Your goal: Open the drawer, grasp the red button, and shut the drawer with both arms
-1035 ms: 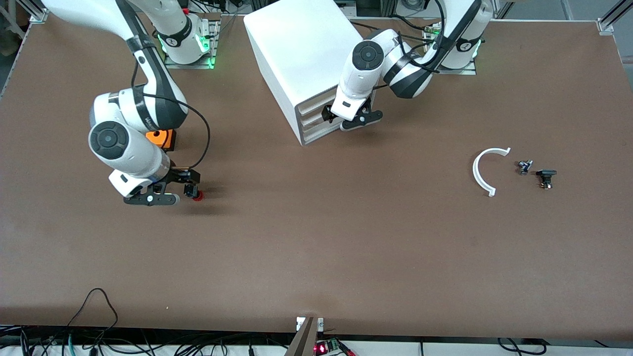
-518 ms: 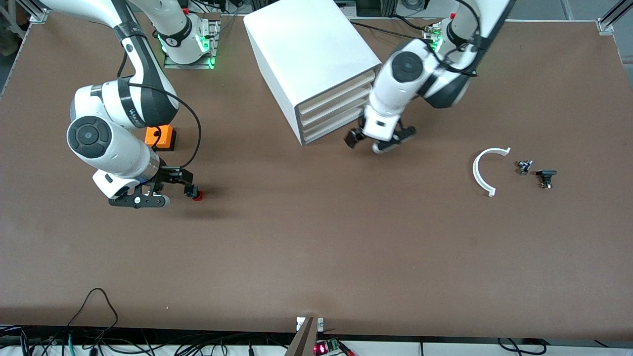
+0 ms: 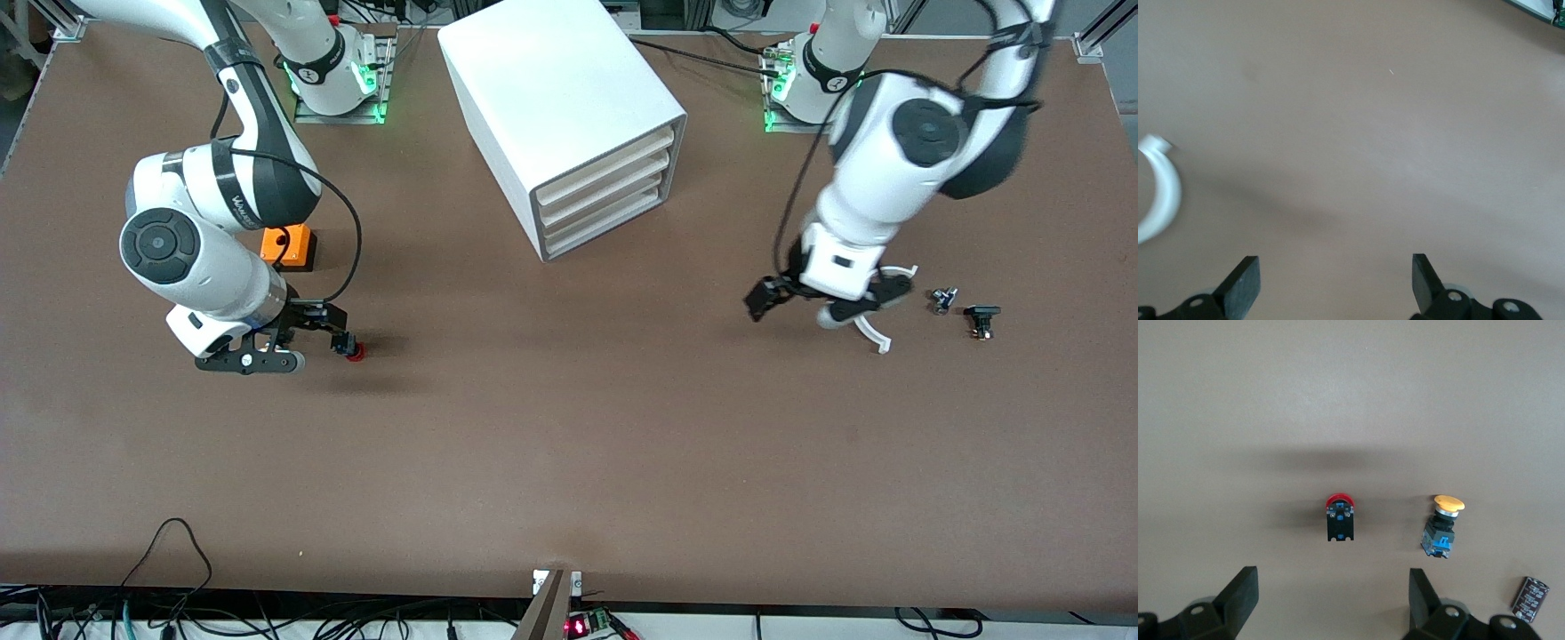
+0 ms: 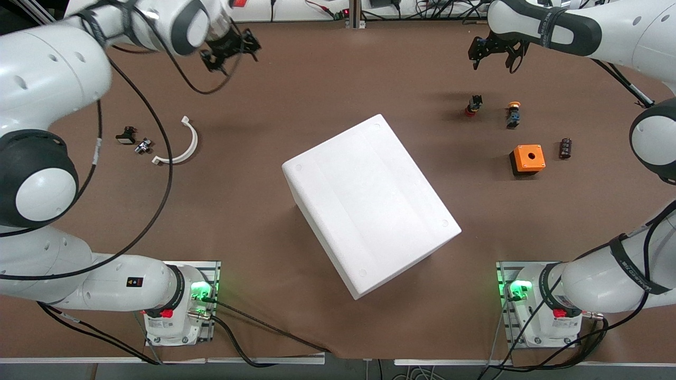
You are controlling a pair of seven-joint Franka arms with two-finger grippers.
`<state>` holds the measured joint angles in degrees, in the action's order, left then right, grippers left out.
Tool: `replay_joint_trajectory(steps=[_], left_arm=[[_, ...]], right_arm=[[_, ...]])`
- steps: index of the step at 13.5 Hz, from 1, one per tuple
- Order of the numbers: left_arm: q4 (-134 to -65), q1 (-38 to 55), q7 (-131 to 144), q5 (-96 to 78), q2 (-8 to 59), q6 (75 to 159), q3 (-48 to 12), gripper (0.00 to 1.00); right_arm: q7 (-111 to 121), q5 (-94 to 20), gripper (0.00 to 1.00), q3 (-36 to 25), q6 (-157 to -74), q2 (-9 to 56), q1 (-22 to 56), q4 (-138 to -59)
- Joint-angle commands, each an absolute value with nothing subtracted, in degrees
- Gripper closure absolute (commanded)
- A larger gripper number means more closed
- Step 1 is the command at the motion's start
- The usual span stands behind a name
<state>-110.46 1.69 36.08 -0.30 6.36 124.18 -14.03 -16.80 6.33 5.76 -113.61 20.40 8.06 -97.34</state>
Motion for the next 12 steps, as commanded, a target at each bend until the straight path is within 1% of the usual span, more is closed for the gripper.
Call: replay_joint_trajectory(steps=[1,3,5,7,10,12], left_arm=[[-101.72,1.76,20.36,-0.88,6.06,112.37,-8.46,0.0],[-96.09,1.76,10.5,-0.88,5.98,105.41,-4.15,0.0],[-92.21,1.58,4.42,-0.79,5.54,99.78,-0.72,0.0],[-91.06,1.5,1.07,-0.7,5.01,98.53,1.4,0.0],[-90.62,1.49,0.53,0.0,4.66,98.53,1.41,0.0],[-90.53,1.49,0.61,-0.35,4.75,98.53,1.41,0.0]], right_arm=[[-16.79,5.71,0.0,6.42,-112.41,17.76,7.03,-95.29],[-16.53,5.89,0.0,4.93,-108.13,17.14,6.86,-91.6],[-16.44,5.8,0.0,2.82,-102.6,16.7,6.94,-86.51],[-16.87,5.98,0.0,2.72,-99.5,16.17,6.77,-84.21],[-16.96,6.06,0.0,2.81,-98.79,12.49,3.97,-85.6],[-16.61,5.89,0.0,2.81,-98.96,9.16,1.42,-89.19]])
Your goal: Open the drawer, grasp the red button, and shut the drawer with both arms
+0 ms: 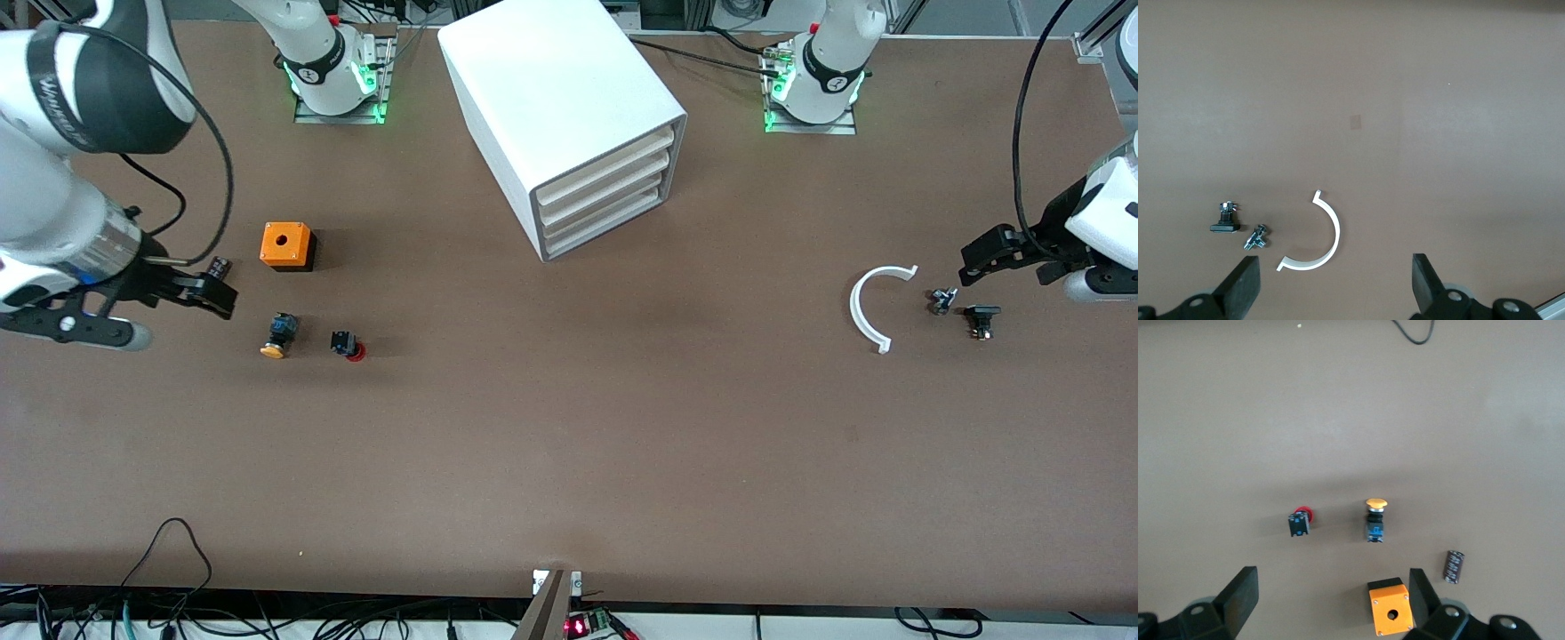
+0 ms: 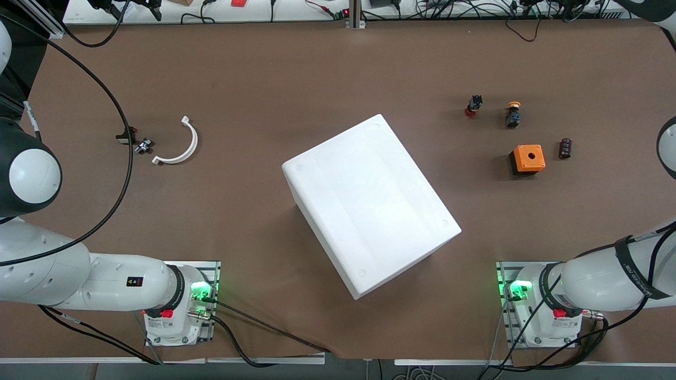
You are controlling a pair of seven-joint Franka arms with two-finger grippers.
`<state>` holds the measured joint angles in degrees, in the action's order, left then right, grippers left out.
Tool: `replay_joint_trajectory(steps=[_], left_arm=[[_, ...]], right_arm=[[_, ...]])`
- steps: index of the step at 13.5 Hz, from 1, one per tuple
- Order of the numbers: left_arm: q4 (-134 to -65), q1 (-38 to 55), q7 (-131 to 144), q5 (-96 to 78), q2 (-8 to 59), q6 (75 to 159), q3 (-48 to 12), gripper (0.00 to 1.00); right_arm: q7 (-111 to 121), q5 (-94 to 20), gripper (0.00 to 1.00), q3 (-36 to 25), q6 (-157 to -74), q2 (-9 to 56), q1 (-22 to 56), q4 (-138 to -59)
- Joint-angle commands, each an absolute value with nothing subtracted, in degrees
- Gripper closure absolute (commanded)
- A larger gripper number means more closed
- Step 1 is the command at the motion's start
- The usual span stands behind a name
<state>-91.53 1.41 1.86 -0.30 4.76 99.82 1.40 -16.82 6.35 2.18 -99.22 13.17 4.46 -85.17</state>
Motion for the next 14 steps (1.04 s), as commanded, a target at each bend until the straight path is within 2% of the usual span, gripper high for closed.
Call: replay_joint_trajectory(steps=[1,3,10,14], left_arm=[[-90.44,1.41,0.7,-0.61,4.57,98.53,1.32,0.0],[-90.09,1.49,0.79,-0.62,4.31,98.53,1.41,0.0],[-88.95,0.62,0.79,-0.7,4.31,96.69,1.49,0.0],[-86.84,0.62,0.62,-0.79,4.48,93.87,1.32,0.0]], right_arm=[[-16.44,5.8,0.0,2.81,-99.49,6.97,0.45,-91.82],[-15.3,5.89,0.0,2.81,-98.88,3.09,0.18,-95.26],[-13.71,5.71,0.0,2.29,-91.77,-2.01,0.09,-94.83],[-5.39,5.71,0.0,0.8,-91.84,-5.44,0.09,-98.42]])
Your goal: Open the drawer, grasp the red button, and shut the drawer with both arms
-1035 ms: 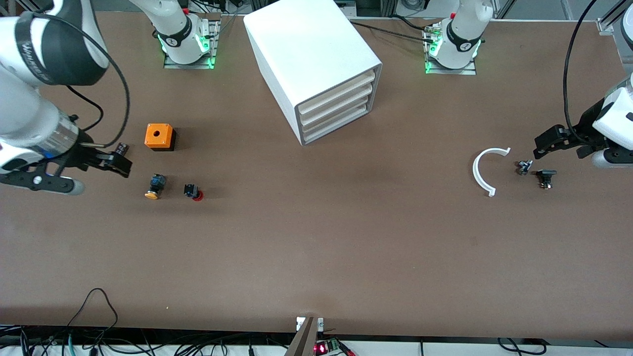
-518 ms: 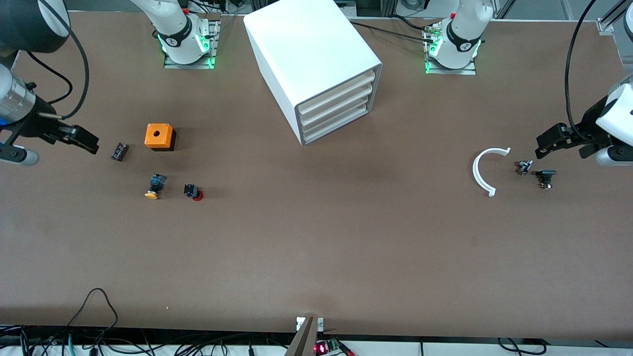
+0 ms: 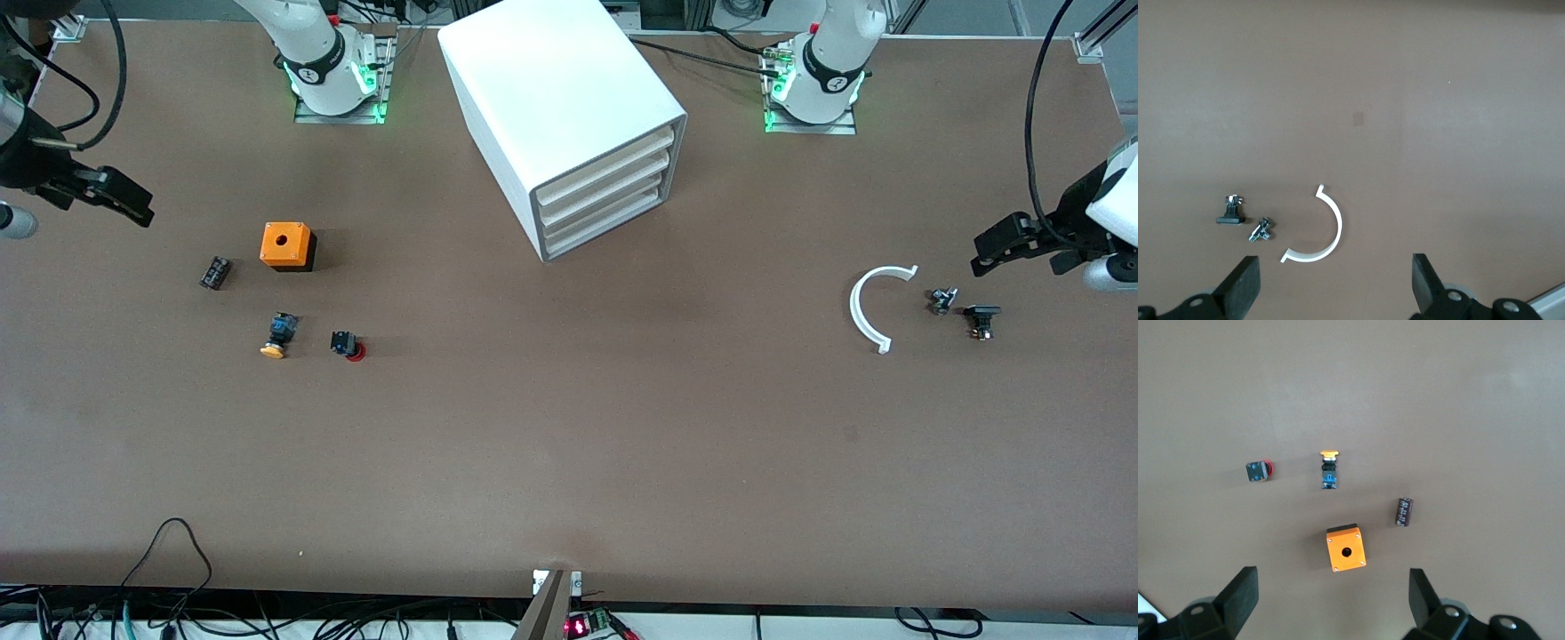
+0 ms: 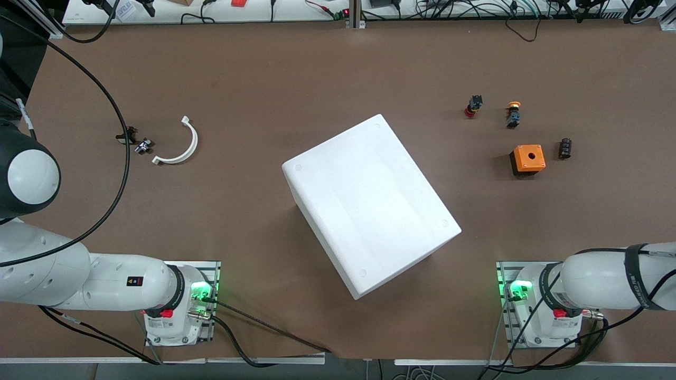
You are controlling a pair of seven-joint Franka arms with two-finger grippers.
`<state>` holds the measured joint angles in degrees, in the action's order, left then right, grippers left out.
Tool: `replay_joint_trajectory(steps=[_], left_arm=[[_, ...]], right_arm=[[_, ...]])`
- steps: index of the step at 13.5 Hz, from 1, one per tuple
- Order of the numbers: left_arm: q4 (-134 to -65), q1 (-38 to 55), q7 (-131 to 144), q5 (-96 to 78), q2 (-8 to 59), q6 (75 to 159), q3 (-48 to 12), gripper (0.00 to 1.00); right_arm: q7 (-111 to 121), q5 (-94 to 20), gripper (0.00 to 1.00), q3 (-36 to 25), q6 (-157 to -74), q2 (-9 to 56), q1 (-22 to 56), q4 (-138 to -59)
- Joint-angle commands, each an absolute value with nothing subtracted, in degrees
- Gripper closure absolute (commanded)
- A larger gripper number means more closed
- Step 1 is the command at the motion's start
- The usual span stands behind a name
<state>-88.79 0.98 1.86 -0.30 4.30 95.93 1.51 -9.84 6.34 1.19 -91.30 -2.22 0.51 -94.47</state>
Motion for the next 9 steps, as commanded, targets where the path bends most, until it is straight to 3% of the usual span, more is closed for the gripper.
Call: replay_joint_trajectory(steps=[1,9], left_arm=[[-86.84,0.62,0.44,-0.79,4.48,93.87,1.41,0.0],[-86.57,0.62,0.18,-0.7,4.75,93.96,1.32,0.0]], right_arm=[[-3.36,5.63,0.0,-0.34,-92.11,-6.49,0.09,-99.83],[-1.67,2.72,0.0,-1.58,-91.32,-12.04,0.17,-104.5]])
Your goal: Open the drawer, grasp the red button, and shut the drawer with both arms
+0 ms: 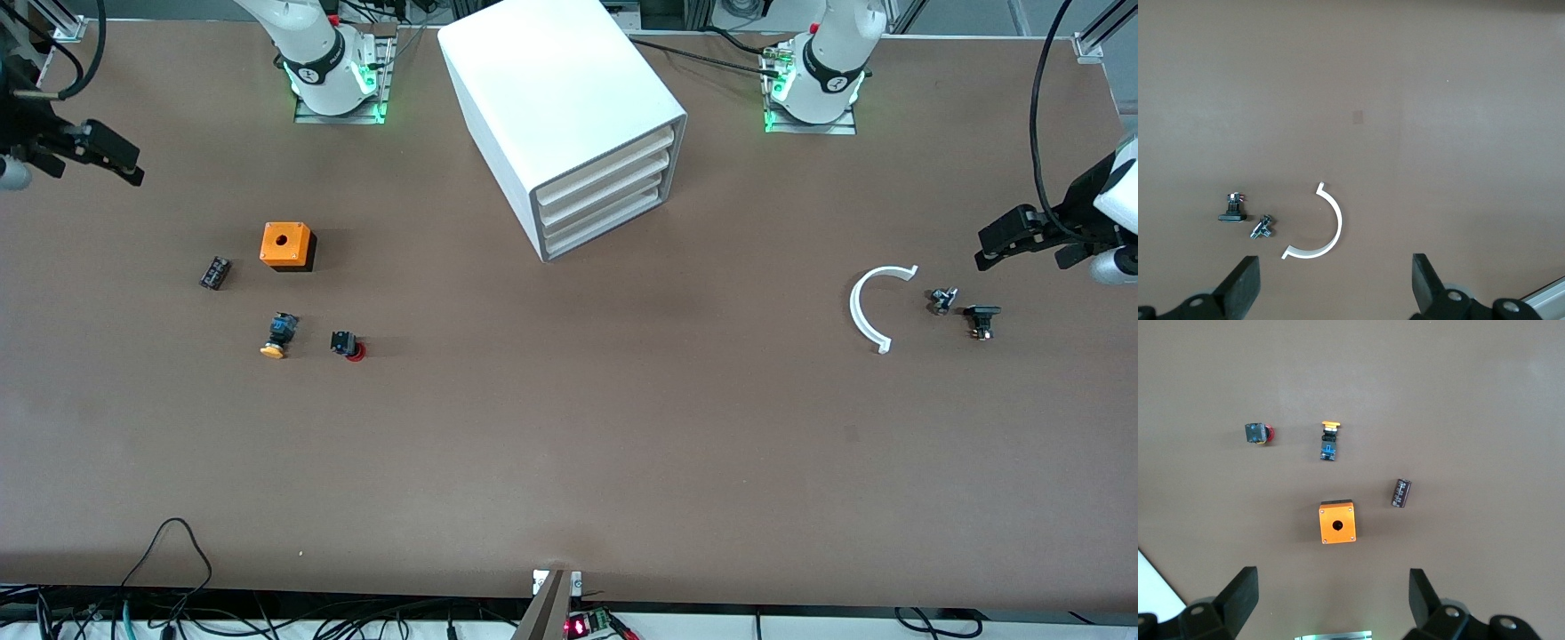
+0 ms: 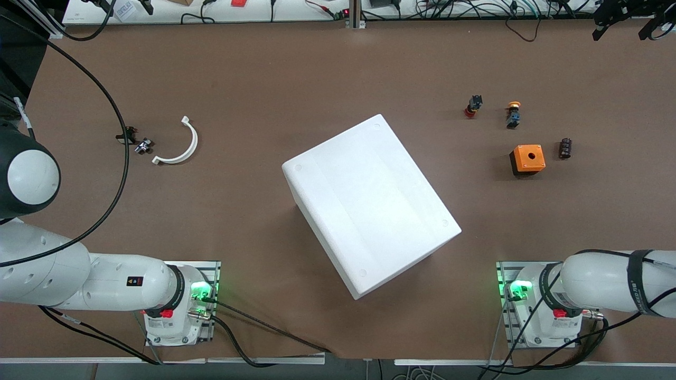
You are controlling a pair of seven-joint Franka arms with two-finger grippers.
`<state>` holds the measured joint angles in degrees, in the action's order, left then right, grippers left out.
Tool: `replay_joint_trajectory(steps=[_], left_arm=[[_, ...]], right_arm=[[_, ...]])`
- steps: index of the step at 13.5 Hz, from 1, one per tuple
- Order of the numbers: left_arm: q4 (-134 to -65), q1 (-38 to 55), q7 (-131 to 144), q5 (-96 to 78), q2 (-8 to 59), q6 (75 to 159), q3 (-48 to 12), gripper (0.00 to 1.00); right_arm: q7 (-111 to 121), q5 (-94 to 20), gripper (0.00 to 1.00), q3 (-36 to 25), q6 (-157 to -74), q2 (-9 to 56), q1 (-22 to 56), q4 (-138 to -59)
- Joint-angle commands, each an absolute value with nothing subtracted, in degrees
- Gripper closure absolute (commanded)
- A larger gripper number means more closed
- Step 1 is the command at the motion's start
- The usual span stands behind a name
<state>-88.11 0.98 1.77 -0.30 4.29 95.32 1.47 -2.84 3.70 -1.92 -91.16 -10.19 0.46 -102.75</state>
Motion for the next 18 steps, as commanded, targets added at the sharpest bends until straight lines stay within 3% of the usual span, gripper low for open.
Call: replay_joint_trajectory(steps=[1,18], left_arm=[[-86.57,0.62,0.18,-0.62,4.66,93.96,1.32,0.0],[-86.66,0.62,0.44,-0.44,4.66,93.87,1.05,0.0]], right_arm=[[-1.67,2.81,0.0,-1.32,-90.97,-12.22,0.18,-104.33],[-2.63,2.9,0.0,1.23,-89.83,-11.43,0.44,-103.45]])
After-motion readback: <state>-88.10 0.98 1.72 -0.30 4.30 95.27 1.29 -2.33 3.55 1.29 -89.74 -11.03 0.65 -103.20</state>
